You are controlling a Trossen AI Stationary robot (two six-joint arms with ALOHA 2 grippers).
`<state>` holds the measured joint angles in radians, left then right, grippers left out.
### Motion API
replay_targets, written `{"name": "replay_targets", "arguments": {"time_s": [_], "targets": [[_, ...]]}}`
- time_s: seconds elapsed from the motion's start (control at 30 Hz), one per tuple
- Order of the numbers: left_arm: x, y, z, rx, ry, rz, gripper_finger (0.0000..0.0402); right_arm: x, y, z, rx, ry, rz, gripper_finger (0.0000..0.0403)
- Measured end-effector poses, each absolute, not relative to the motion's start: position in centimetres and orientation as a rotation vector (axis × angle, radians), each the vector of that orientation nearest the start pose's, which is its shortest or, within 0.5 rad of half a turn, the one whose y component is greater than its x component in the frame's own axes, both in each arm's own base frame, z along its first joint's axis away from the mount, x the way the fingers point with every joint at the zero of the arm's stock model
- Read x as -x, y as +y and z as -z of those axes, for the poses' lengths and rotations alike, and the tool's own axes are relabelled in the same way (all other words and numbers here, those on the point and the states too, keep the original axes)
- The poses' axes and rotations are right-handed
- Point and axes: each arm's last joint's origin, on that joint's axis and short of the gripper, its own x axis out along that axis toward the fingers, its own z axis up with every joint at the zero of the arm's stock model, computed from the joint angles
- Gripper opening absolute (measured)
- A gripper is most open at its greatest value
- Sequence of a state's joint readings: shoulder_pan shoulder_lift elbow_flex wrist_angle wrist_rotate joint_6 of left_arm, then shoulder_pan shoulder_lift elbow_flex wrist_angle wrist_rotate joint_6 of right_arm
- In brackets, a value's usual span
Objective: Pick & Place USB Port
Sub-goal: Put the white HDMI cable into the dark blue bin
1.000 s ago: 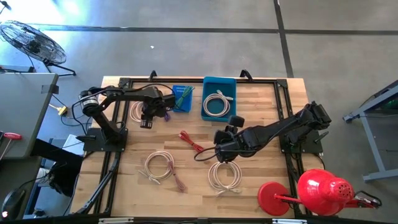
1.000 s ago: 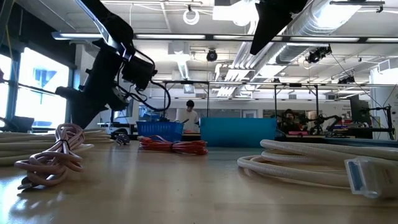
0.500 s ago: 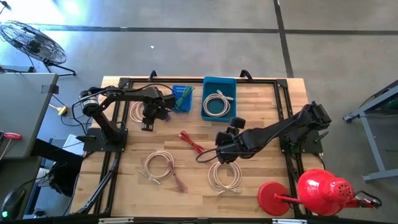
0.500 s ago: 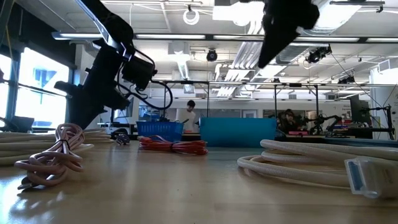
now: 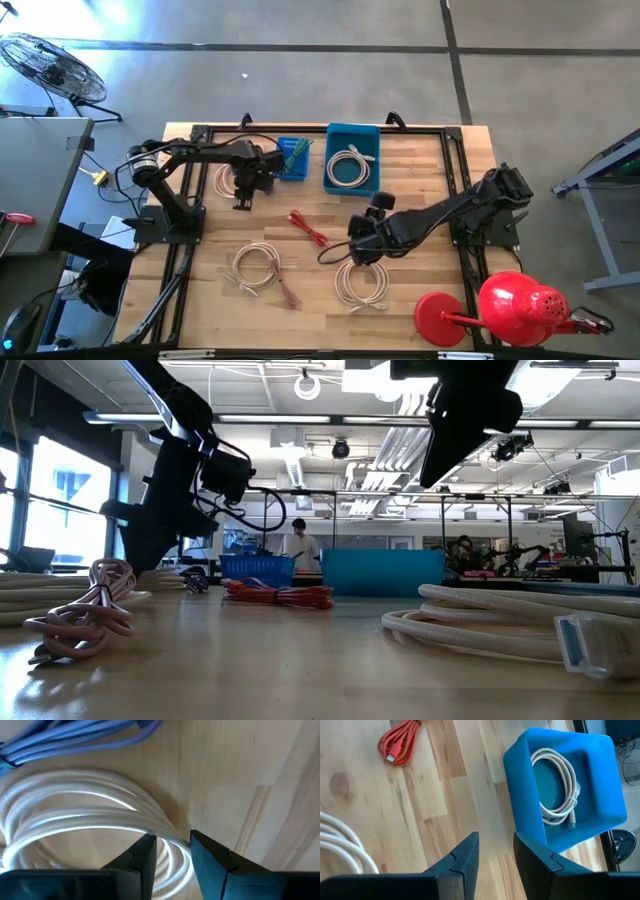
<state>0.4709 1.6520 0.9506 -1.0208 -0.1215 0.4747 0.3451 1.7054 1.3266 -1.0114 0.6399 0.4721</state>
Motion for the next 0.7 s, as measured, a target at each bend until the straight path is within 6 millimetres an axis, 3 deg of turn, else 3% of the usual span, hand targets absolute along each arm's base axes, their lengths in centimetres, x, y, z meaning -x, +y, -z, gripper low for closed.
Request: {"name": "replay_targets", "arguments": {"time_s": [0.1,0.23,0.43,0.7], "targets": [[-21.9,11.5,-15.2,-0.035,1.780,-0.020,0.0088,-30.7,9.6,-24.1,0.256,1.113,0.508,0.0114],[-20.9,11.2,-14.1,-0.072,1.813,-0.008,0.0022,-30.7,9.8,-24.1,0.261,1.105,0.504,0.0114],[-20.9,10.9,-13.8,-0.141,1.856,-0.130,0.0023,-30.8,10.0,-24.1,0.258,1.088,0.504,0.0114],[-21.0,9.8,-15.5,-0.233,1.842,-0.266,0.0021,-30.9,10.0,-24.2,0.258,1.083,0.505,0.0086]]}}
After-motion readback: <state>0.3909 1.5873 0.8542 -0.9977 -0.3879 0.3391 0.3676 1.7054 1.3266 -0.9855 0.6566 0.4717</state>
